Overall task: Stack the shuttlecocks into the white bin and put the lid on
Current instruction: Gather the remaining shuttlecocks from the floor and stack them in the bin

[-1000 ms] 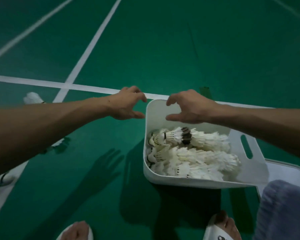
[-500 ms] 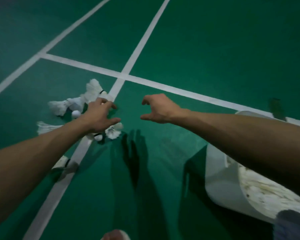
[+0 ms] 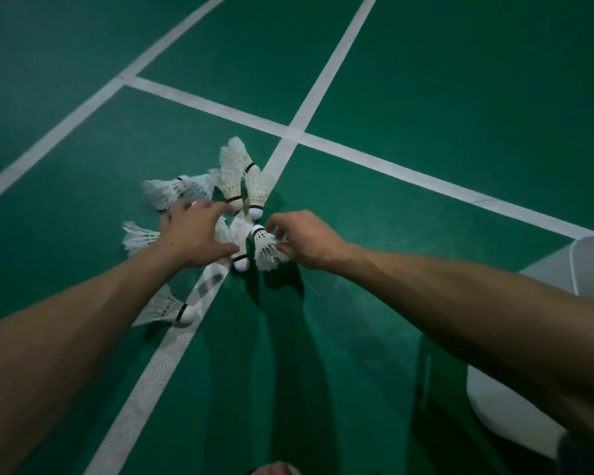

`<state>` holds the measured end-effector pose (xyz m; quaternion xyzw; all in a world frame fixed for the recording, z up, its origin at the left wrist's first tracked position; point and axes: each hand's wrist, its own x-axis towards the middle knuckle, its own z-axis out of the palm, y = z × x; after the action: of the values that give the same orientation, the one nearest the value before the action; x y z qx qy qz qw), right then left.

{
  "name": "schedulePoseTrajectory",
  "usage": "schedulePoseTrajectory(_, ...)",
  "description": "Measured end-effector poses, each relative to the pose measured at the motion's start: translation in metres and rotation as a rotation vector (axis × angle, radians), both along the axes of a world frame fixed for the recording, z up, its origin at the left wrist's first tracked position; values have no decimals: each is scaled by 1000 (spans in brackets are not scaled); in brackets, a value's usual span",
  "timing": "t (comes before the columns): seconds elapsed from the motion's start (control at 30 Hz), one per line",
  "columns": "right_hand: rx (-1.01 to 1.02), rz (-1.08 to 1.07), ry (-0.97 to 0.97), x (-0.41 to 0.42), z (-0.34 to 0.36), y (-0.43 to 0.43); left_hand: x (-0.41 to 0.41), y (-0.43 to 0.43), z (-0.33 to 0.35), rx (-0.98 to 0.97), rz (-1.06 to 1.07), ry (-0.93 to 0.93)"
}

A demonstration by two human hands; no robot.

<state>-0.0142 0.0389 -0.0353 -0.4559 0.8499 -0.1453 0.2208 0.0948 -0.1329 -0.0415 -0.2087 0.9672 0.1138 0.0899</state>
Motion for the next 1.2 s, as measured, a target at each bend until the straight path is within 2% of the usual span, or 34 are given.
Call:
schedulePoseTrajectory(0.1, -25, -20, -12, -8, 5, 6, 3, 2, -7, 48, -74, 46)
schedulePoseTrajectory(0.27, -30, 15, 2, -22, 13, 26, 0, 11, -7, 93, -40, 96)
schedulePoseTrajectory(0.43, -18, 0, -51, -29, 21, 47, -4, 25, 0, 326, 11, 232)
schedulePoseTrajectory(0.5, -8, -16, -52, -29, 23, 55, -5, 33, 2, 394, 16, 225)
schedulePoseTrajectory(0.67, 9, -82, -3, -34, 19, 73, -12, 52, 6, 423, -49, 180)
schedulePoseTrajectory(0.83, 20, -35, -16, -28, 14, 78, -24, 62, 7, 340, -210, 113)
schedulePoseTrajectory(0.93, 62, 56, 58, -23, 5, 80, -27, 62, 4, 380, -429, -32)
schedulePoseTrajectory(1.03, 158, 35, 166, -22, -5, 87, -25, 65, 6, 376, -557, -182)
schedulePoseTrajectory(1.2, 259, -116, 217, -20, -11, 95, -24, 76, 6, 21, -620, -172)
